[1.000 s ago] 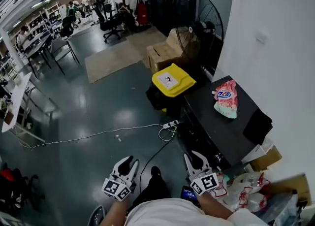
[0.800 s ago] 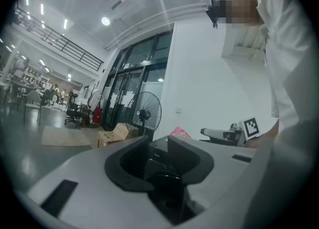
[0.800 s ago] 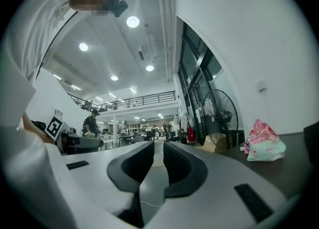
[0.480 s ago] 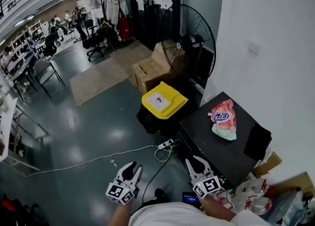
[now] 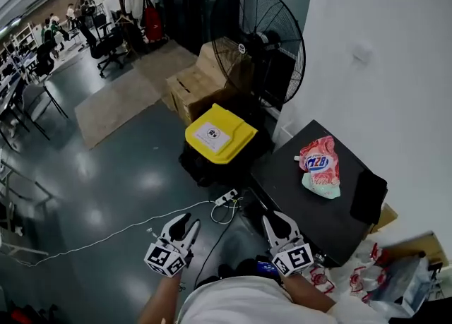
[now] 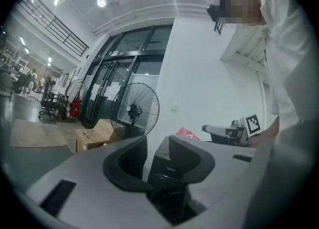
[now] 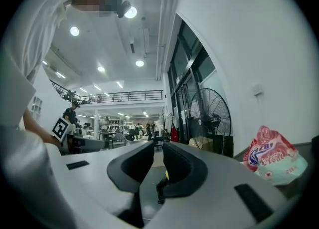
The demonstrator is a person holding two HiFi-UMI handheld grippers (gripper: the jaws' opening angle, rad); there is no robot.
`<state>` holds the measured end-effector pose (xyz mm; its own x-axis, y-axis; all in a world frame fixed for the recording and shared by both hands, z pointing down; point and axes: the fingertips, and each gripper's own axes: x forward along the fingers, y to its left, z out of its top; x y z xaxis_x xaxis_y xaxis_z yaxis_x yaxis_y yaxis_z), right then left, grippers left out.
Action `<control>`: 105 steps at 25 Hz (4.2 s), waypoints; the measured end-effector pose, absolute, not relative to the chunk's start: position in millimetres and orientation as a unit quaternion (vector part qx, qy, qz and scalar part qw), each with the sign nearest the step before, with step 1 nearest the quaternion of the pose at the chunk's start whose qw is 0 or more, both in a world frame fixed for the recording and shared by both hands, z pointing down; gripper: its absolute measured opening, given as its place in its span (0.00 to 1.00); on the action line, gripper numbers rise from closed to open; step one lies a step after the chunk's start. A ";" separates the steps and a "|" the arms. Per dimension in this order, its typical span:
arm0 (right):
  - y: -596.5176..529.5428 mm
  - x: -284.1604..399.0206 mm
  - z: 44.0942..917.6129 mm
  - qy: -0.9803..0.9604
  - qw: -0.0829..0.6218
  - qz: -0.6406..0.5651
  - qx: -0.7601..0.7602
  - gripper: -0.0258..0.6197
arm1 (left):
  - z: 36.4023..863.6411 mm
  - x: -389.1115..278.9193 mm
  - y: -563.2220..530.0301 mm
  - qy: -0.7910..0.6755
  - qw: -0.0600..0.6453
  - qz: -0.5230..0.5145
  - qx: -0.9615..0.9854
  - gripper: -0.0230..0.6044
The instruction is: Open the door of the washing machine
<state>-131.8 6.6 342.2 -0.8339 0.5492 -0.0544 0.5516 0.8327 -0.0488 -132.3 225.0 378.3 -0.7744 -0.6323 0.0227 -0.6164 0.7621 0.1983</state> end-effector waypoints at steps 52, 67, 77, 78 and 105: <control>-57.9 -95.0 444.5 0.925 -0.068 -0.076 -0.367 0.15 | 688.7 -282.2 6.6 -0.453 0.244 0.182 0.838 0.29; -51.6 -26.9 496.3 0.885 -0.095 -0.104 -0.444 0.15 | 798.1 -234.0 -21.5 -0.417 0.249 0.263 0.834 0.31; -49.3 -5.2 505.2 0.881 -0.099 -0.102 -0.451 0.15 | 819.7 -232.0 -20.9 -0.413 0.254 0.297 0.823 0.24; -49.4 -3.1 506.2 0.880 -0.101 -0.102 -0.453 0.15 | 820.0 -232.0 -22.0 -0.414 0.255 0.297 0.822 0.23; -42.5 19.1 500.1 0.866 -0.107 -0.098 -0.478 0.15 | 814.0 -234.1 -23.6 -0.447 0.259 0.287 0.807 0.15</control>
<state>19.1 -42.5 500.1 -0.5203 -0.8073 0.2786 -0.8492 0.5236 -0.0686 -234.1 -23.6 814.0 0.4355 -0.5718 0.6952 -0.8699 -0.4661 0.1615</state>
